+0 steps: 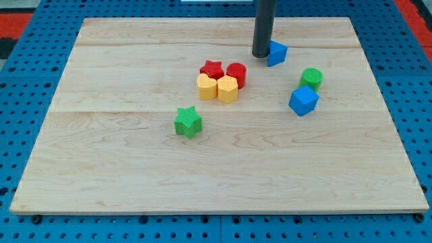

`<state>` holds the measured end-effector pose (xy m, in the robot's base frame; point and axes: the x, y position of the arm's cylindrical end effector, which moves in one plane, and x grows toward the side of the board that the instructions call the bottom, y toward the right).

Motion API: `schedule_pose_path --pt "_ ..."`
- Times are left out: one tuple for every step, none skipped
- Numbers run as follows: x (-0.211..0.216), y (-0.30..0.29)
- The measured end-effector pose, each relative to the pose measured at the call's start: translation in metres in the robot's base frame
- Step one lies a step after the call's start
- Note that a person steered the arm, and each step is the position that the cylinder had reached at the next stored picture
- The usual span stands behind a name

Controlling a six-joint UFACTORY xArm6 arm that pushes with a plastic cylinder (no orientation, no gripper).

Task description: Push the blue triangle to the green circle

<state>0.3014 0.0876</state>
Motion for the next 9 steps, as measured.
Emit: schedule_pose_path --pt "-0.01 0.005" --pt "-0.019 0.014" --pt "-0.007 0.041" --pt "0.014 0.065" --pt "0.022 0.08" --pt "0.022 0.08" --pt "0.024 0.087" --pt "0.024 0.083" --pt "0.024 0.074"
